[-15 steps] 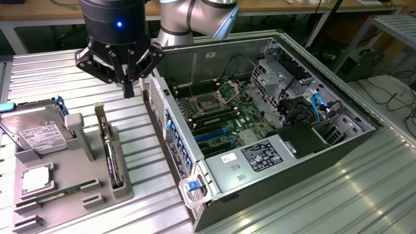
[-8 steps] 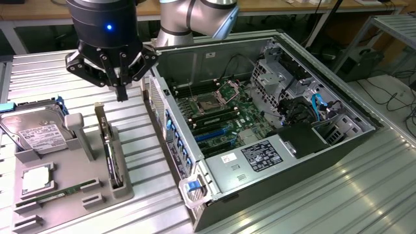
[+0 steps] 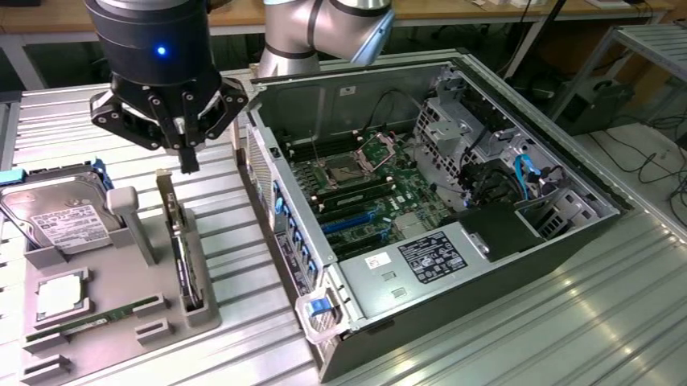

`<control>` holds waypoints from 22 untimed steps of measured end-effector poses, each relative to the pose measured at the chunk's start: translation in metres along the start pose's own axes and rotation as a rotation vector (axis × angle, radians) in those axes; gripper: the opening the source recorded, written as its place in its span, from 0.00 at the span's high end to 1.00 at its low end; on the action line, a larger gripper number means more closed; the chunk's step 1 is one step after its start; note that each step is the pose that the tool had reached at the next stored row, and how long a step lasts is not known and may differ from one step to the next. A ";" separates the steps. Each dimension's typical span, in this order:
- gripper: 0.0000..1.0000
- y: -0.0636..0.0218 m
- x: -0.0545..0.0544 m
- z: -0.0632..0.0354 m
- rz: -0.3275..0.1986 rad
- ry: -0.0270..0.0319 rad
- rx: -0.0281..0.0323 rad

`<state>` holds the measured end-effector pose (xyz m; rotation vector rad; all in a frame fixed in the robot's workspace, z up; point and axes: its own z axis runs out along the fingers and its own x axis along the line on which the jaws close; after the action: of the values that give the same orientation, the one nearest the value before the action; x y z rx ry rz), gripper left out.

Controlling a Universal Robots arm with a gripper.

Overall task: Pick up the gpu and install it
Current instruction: 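Reach for the gpu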

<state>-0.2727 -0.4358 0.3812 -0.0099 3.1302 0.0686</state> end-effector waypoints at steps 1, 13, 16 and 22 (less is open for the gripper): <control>0.89 -0.0006 0.002 0.0000 -0.001 0.0001 0.0000; 0.89 -0.0053 0.019 0.0005 -0.015 0.0007 -0.0001; 0.89 -0.0062 0.023 0.0007 -0.018 0.0008 -0.0002; 0.89 -0.0088 0.032 0.0010 -0.024 0.0011 -0.0002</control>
<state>-0.3044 -0.4447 0.3795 -0.0481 3.1304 0.0687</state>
